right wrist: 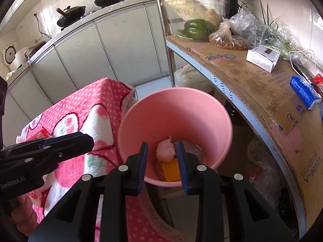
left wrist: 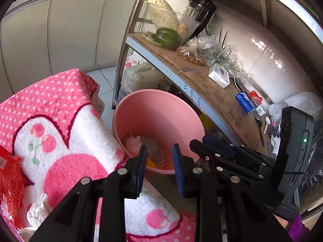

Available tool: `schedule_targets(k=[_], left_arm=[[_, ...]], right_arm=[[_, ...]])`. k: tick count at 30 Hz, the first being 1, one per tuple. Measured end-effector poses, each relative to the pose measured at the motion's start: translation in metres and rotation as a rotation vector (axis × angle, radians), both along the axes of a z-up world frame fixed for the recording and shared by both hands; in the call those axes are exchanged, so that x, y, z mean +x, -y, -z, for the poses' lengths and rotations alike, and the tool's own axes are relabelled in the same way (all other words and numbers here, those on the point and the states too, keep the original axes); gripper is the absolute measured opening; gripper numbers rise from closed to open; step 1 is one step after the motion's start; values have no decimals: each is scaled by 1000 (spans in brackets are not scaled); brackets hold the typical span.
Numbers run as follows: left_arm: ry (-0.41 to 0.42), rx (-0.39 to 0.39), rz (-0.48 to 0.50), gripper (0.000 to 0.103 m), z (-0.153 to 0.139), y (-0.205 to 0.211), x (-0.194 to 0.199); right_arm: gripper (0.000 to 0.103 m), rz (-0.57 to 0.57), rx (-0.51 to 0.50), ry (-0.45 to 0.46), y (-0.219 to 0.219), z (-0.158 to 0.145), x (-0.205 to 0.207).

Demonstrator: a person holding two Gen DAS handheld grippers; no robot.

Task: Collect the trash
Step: 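Move both tools back over the trash on the towel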

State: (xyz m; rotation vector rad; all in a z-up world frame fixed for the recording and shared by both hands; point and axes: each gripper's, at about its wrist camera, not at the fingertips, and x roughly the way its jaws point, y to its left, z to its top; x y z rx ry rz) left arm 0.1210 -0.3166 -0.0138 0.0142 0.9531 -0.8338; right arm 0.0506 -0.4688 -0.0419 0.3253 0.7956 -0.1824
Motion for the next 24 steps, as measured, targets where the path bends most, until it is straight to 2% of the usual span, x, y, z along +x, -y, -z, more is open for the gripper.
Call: schedule_targets(k=[2,5,14,18,24], left_arm=[[0,-6,-1,25,-4,-8,-3],[23,-12,-6,25,-11,-21,-10],[85,-16,-78,25,-33,-80,-24],[129,11,-128,25,-39,-115,-28],[148,44,-259,25,-42,-184,-31]], right_arm=[[44,-3,14,14,-5,-4,-3],[48,-8,24,43,-15,-11,-9],[57,-142,10,61,-67,-28,-4],[57,-217,5,54,-95,-30,1],[57,-295,-8,54,-126,-33,5]])
